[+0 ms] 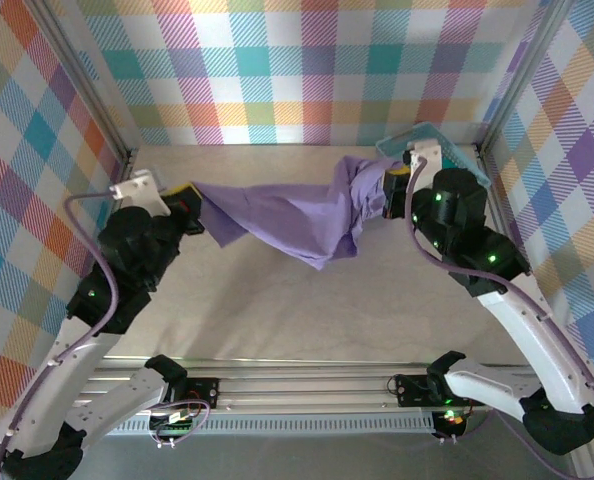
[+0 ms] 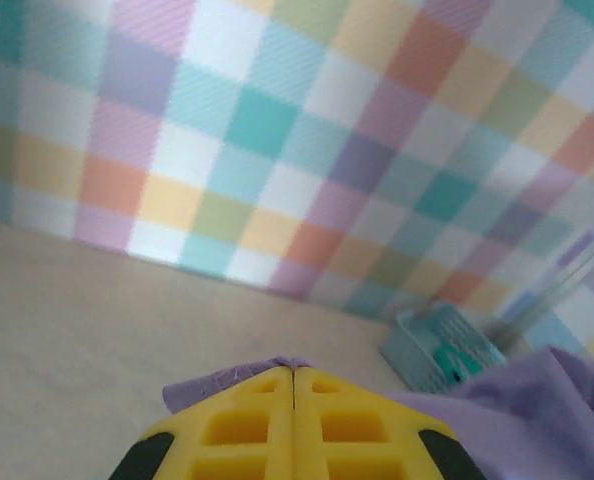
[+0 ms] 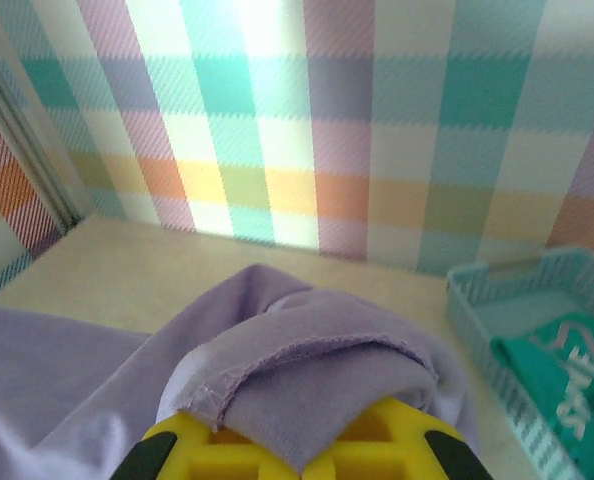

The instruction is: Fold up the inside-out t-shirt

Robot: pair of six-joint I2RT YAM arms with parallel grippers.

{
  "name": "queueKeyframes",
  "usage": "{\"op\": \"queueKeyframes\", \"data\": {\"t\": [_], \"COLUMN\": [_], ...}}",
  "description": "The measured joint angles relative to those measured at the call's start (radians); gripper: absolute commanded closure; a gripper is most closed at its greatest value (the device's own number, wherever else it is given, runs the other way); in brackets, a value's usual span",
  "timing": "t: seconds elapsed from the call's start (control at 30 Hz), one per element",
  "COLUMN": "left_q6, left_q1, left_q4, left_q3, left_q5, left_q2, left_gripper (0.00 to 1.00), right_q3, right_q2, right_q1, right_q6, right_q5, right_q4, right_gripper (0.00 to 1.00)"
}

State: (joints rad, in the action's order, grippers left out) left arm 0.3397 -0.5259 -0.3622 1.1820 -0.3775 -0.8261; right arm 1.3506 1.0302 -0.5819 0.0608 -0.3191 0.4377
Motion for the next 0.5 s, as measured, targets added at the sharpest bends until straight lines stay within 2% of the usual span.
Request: {"op": "queueKeyframes", "data": {"t": [0.13, 0.33, 0.5], "left_q6": [-0.042, -0.076, -0.078], "left_q1": [0.032, 0.053, 0.151], "left_q4": [-0.034, -0.061, -0.049], "left_q3": [0.08, 0.095, 0.084], "left_q5": [-0.083, -0.166, -0.182], "left_q2": [-0.001, -0.013, -0.148], "left_gripper": [1.0, 1.0, 1.0], "right_q3": [0.073, 0.084, 0.064], "right_q2": [0.017, 0.001, 0.077], "right_q1": [0.0, 0.004, 0.086], "right_q6": [-0.072, -0.142, -0.148], "right_q5": [-0.011, -0.02, -0.014], "right_q4": [0.006, 0.009, 0.005], "right_gripper": [1.0, 1.0, 1.0]}}
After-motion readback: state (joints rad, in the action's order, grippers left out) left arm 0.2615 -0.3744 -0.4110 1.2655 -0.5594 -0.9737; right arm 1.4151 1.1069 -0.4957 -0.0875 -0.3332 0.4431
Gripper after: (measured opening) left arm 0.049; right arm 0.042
